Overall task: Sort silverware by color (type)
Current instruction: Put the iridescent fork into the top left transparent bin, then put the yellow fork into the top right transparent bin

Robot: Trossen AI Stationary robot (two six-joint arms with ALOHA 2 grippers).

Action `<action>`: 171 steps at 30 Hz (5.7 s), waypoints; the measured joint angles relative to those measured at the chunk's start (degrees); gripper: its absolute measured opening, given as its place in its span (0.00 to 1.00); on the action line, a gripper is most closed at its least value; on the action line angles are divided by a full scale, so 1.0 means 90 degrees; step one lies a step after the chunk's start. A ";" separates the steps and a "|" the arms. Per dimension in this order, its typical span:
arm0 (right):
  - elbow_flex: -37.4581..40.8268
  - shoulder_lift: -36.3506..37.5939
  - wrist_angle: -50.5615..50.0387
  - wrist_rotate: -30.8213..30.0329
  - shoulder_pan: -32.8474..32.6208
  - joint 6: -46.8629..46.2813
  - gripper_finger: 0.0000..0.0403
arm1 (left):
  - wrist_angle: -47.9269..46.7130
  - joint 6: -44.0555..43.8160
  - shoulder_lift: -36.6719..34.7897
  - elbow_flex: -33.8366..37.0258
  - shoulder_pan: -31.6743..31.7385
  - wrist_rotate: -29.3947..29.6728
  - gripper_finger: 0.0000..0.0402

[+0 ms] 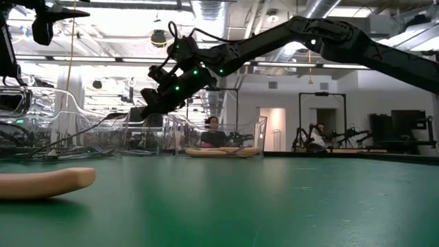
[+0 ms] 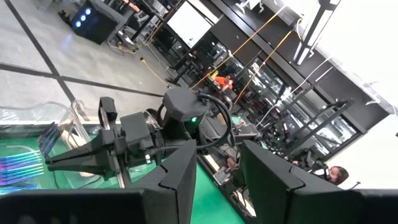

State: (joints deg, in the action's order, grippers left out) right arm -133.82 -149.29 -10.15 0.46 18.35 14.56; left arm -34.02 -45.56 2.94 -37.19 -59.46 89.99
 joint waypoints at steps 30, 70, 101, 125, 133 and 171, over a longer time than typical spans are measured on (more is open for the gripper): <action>0.0000 0.0000 0.0002 -0.0048 0.0083 -0.0653 0.35 | 0.0002 -0.0073 0.0000 0.0000 0.0000 0.0003 0.28; -0.0124 0.2666 -0.1496 0.0002 -0.0770 -0.0230 0.45 | 0.0003 0.0202 0.0000 0.0000 -0.0002 -0.0138 0.28; 0.1482 0.2701 -0.1392 -0.0893 -0.3567 -0.2019 0.45 | -0.0503 0.0163 0.0000 0.0000 0.0000 -0.1211 0.28; 0.1479 0.2701 -0.1870 -0.2476 -0.4820 -0.3495 0.45 | -0.1839 -0.1882 0.0000 0.0000 -0.0001 -0.1438 0.28; 0.1476 0.1980 -0.1268 -0.2636 -0.4948 -0.3575 0.45 | -0.1860 -0.2120 0.0000 -0.0002 0.0000 -0.1531 0.28; 0.1469 0.0442 -0.0651 -0.2753 -0.5272 -0.4478 0.66 | -0.2060 -0.2089 0.0000 -0.0002 0.0000 -0.1629 0.28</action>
State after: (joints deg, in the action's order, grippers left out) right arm -120.60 -145.31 -16.01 -24.32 -29.10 -25.74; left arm -52.56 -64.36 2.94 -37.21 -59.46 75.33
